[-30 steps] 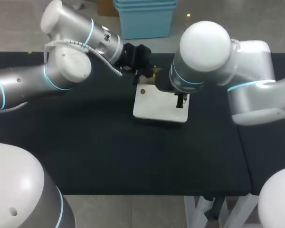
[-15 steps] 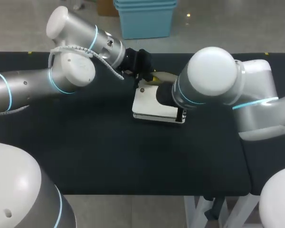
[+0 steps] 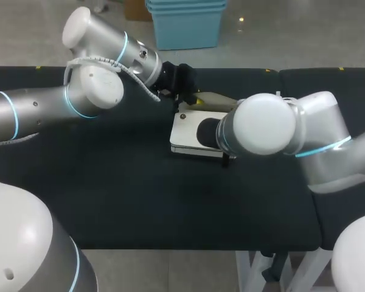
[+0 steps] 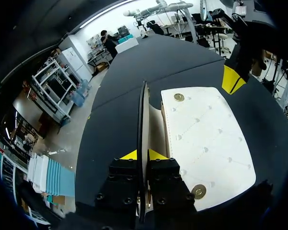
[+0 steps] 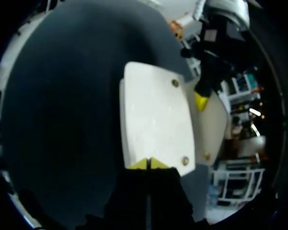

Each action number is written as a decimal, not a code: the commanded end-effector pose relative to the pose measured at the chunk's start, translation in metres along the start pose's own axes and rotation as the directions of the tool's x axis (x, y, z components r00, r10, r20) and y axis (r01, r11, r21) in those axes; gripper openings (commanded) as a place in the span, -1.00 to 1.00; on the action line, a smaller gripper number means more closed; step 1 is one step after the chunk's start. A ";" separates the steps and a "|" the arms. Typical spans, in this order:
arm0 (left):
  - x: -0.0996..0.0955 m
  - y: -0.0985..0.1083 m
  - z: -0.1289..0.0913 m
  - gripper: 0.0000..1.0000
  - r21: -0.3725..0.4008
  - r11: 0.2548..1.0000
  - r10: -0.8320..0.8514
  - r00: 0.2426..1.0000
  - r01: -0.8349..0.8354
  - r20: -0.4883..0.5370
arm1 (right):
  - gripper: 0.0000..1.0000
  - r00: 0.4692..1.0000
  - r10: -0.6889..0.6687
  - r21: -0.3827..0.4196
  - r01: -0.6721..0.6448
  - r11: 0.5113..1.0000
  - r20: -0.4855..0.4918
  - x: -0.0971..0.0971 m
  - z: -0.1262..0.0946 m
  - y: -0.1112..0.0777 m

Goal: Pick up the bag, open it, inspect its contents, close it, and place it on the opposite side

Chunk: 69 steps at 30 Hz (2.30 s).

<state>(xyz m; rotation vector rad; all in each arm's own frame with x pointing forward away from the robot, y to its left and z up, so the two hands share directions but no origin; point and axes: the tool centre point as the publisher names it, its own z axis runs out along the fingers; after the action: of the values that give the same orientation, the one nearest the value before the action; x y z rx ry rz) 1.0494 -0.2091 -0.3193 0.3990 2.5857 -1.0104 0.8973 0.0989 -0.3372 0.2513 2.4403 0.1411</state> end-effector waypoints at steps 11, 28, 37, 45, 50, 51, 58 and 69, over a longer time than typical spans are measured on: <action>0.000 0.016 0.015 -1.00 -0.012 0.998 0.067 0.998 -0.067 0.002 | -1.00 0.995 0.003 0.017 -0.005 1.000 0.097 0.030 -0.001 0.002; 0.010 0.011 0.021 -1.00 0.008 0.989 0.147 0.989 -0.147 -0.034 | -0.05 0.990 0.010 0.011 -0.012 1.000 0.142 0.020 0.017 0.004; 0.014 0.012 0.019 -1.00 0.016 0.988 0.155 0.987 -0.154 -0.042 | -0.15 0.990 0.003 0.027 -0.007 1.000 0.143 0.015 0.026 0.004; 0.019 0.012 0.019 -1.00 0.020 0.985 0.172 0.984 -0.171 -0.053 | -0.29 0.988 0.002 0.051 -0.010 0.999 0.155 0.012 0.032 0.001; 0.021 0.012 0.018 -1.00 0.024 0.984 0.178 0.983 -0.177 -0.055 | -0.48 0.986 -0.008 0.047 0.000 0.999 0.168 0.011 0.036 0.001; 0.021 0.012 0.018 -1.00 0.025 0.984 0.178 0.982 -0.177 -0.056 | -0.50 0.985 -0.010 0.044 0.003 0.999 0.169 0.012 0.036 0.001; 0.026 0.012 0.019 -1.00 0.028 0.980 0.197 0.979 -0.196 -0.051 | -1.00 0.985 -0.021 0.044 0.014 0.999 0.170 0.013 0.041 0.000; 0.052 0.010 0.015 -1.00 0.049 0.928 0.368 0.928 -0.370 0.055 | -1.00 0.987 -0.005 0.054 -0.004 0.999 0.162 0.011 0.041 -0.004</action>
<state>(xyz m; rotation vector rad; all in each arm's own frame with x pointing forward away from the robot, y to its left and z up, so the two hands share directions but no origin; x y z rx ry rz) 1.0211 -0.2103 -0.3506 0.8577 2.3929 -0.9338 0.9131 0.0997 -0.3747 0.2756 2.2869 0.0499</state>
